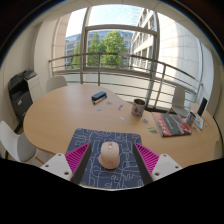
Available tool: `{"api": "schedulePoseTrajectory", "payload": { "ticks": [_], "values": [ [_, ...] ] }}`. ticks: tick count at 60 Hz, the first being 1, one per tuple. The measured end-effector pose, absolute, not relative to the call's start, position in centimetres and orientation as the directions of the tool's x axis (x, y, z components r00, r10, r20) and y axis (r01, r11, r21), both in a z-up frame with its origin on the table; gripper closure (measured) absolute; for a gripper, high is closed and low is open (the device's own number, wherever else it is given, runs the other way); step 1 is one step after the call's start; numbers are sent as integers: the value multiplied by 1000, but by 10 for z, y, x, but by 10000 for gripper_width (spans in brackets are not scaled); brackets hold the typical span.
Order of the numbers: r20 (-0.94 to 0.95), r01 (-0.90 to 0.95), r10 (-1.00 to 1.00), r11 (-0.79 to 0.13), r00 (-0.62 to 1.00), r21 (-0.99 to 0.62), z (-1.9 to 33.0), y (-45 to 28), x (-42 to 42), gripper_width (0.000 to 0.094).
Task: Arrange mouse
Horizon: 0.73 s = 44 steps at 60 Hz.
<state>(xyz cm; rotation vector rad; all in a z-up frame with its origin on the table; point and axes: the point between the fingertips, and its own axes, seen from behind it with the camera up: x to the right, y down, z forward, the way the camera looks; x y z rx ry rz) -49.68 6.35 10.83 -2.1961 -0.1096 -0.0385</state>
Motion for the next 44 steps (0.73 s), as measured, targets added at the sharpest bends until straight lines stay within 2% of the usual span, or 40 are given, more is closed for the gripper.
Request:
{"api": "schedulePoseTrajectory", "payload": {
  "ticks": [8,18,24,33,44],
  "values": [
    [76,93,53,-548,996,-831,156,17,-501,91],
    [70,86,51,-534,996,-841,183,-46,-505,93],
    [51,69,49,-534,998,-843,190,-77,-507,93],
    [47,64,46,-549,998,-833,180,-116,-508,94],
    [54,60,27,-549,998,-833,184,-132,-501,91]
  ]
}}
